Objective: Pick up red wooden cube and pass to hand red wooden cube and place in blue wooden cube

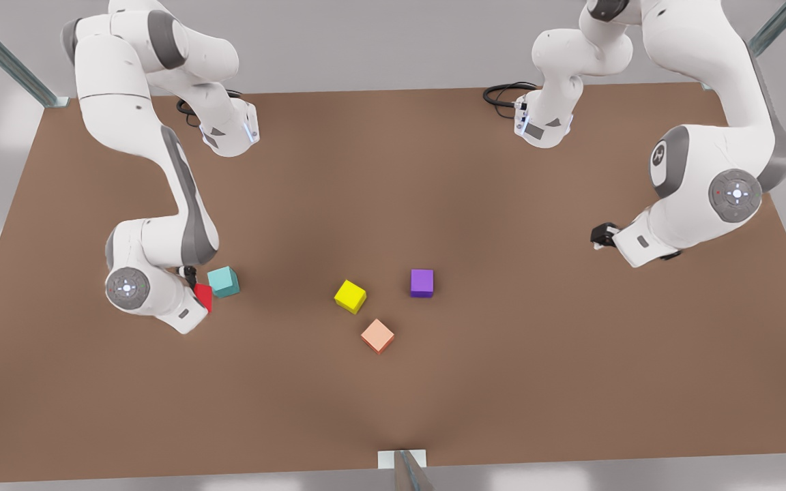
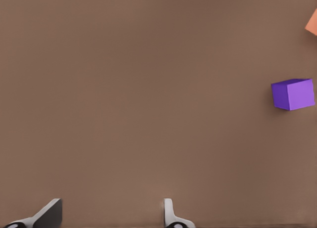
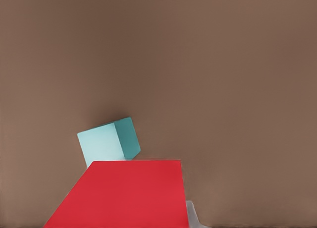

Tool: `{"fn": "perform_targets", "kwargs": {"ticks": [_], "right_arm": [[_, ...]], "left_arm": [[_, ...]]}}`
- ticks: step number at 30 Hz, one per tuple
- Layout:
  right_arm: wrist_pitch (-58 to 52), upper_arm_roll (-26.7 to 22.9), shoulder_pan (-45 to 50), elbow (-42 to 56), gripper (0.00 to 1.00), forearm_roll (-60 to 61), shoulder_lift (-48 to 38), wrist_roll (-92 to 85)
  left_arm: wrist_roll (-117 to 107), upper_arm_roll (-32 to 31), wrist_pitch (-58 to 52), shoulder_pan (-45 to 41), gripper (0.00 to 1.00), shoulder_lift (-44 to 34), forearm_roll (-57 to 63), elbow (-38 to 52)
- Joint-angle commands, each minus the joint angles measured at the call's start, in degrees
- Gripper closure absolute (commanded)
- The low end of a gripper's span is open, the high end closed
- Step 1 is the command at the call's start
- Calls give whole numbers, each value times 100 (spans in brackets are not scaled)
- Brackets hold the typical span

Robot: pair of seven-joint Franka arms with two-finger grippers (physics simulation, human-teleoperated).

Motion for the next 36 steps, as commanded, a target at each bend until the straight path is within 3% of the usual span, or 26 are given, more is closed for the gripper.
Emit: {"fn": "perform_targets", "kwargs": {"ticks": [1,9,18,36], "right_arm": [[712,-1,1,-293,51,-295,-139,4008],[1477,25,80,-1313,51,-286,-473,4438],[1565,43,89,-1884,51,-295,-596,4474],[1706,43,98,-2377,49,-286,-578,4641]], "left_arm": [[-424,-5,-104,66,0,21,-156,-7],[-432,-5,-112,119,0,127,-147,2],[-432,-5,-244,119,0,215,-156,-16],[-608,-5,-385,101,0,223,-156,-16]]}}
